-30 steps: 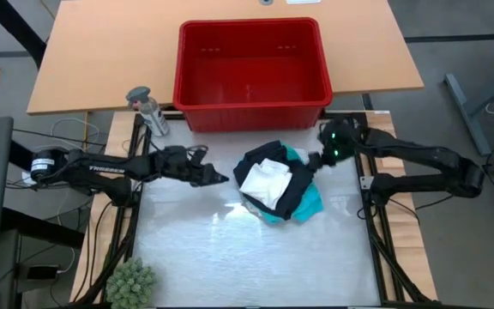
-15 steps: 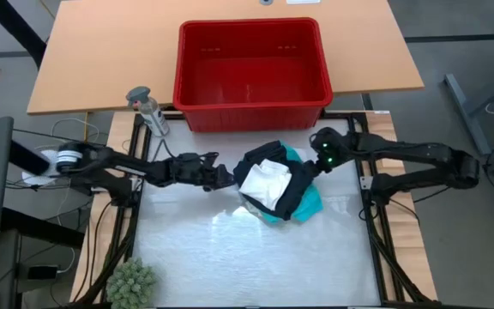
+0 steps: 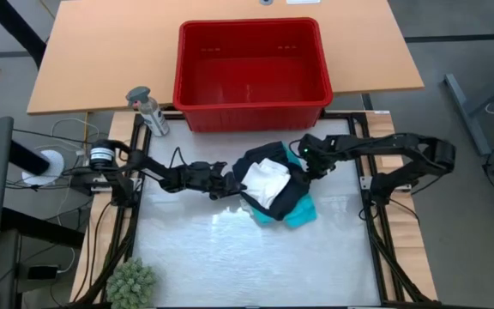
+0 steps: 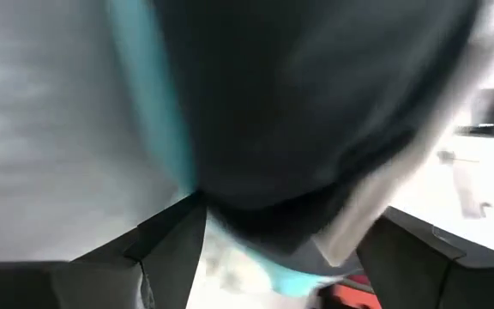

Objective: Fold Laundry from Bin
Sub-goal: Put the stacked clothes into the red bin

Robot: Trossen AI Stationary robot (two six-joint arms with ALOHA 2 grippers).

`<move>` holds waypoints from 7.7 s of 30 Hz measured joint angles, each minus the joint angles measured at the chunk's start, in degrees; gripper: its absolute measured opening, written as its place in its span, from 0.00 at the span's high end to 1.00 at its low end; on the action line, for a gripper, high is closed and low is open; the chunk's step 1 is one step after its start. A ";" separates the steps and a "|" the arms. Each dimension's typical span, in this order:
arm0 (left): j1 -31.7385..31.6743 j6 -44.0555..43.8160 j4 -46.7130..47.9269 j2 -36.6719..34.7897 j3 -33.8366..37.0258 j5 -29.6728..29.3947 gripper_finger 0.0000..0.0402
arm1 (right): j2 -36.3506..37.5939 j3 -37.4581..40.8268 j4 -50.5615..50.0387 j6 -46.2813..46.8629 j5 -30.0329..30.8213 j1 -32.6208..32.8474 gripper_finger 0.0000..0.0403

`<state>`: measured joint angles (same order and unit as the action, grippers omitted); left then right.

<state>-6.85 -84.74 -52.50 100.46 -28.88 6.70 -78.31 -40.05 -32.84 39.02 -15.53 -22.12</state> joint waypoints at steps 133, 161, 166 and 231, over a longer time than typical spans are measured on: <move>-6.06 14.90 38.86 8.64 -22.77 6.90 0.75 | -11.27 0.05 34.90 13.46 3.28 2.31 0.89; -8.13 -1.03 33.80 -7.59 -22.53 14.24 0.86 | 2.69 -11.51 24.05 14.62 1.81 2.16 0.90; -8.17 -3.83 34.35 -12.82 -22.59 13.04 0.86 | 3.09 -19.08 17.89 11.51 1.90 2.18 0.90; -54.65 32.59 81.57 28.28 -84.35 29.38 0.86 | -56.08 -88.72 6.03 -7.56 -13.47 -30.74 0.92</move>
<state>-61.50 -52.15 29.07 128.74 -113.24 36.09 -134.39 -128.77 -26.81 31.46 -29.00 -52.86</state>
